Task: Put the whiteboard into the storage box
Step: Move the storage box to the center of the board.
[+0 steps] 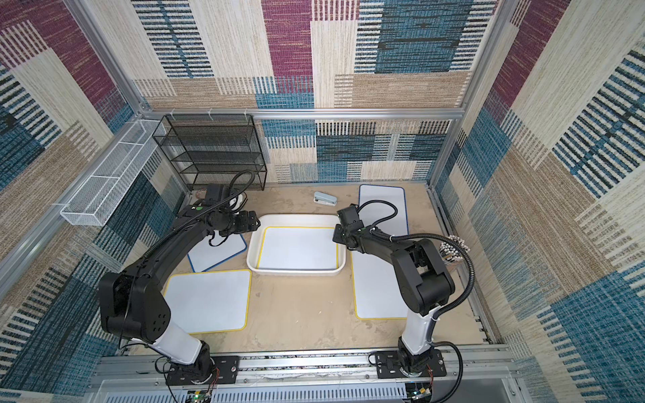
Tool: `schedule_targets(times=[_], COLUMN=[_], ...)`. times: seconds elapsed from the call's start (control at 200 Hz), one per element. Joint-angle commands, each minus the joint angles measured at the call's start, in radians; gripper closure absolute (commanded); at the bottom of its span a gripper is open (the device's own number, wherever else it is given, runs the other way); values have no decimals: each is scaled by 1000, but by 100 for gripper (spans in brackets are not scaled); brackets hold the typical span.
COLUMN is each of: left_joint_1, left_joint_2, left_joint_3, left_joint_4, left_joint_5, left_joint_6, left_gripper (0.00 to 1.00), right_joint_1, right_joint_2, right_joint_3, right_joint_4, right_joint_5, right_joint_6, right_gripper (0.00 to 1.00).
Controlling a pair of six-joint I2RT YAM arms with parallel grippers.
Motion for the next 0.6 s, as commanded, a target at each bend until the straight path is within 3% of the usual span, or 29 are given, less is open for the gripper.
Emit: schedule_targets(times=[0.0,0.441,0.506,0.596], left_joint_1=[2,7,8,8], left_joint_2=[1,9,11,11], left_joint_3=[7,10,10,10], left_joint_4=[-4,-4,-6,-6], left_joint_5=[12,14,15,18], left_joint_6=[-2,-2,-2,-3], left_gripper=[14,14,14,14], right_joint_1=[2,3,3,3], right_joint_2=[28,182,199,177], right_joint_3=[36,226,254,249], right_joint_4=[10,-33,-43,-44], right_joint_5=[-3,2,1,16], right_joint_6=[21,72,69,60], right_gripper=[82,83,77,54])
